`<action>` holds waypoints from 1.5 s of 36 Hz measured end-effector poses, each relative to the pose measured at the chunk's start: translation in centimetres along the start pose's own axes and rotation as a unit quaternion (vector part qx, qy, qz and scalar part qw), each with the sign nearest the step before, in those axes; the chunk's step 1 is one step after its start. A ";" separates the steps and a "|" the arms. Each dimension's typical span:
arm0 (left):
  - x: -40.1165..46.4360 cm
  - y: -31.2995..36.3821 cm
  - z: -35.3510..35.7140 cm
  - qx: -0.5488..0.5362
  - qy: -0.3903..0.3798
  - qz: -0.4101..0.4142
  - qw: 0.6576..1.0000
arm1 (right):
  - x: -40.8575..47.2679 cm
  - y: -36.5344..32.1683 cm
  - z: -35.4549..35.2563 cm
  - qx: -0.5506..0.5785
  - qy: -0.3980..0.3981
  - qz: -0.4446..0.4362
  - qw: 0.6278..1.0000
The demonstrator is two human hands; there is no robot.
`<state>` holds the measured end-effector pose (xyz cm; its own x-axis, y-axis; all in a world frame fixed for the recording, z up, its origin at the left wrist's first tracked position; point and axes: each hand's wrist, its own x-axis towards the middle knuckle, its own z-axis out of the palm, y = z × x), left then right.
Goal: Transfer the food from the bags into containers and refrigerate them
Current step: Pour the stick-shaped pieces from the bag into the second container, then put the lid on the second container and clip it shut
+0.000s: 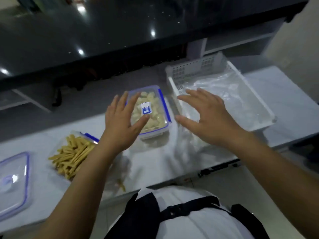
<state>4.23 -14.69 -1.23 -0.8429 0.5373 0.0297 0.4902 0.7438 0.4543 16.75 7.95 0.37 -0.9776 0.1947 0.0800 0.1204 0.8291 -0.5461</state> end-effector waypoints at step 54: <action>-23.5 -32.0 -4.8 -0.043 0.139 -0.495 0.857 | 3.5 -20.5 19.2 -0.004 -0.192 -0.239 0.952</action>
<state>7.31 -53.02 -12.20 -0.8623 -0.4644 -0.2022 -0.5034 0.7422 0.4423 7.55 -18.46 -4.17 -0.9120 -0.4101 0.0067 -0.3540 0.7790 -0.5176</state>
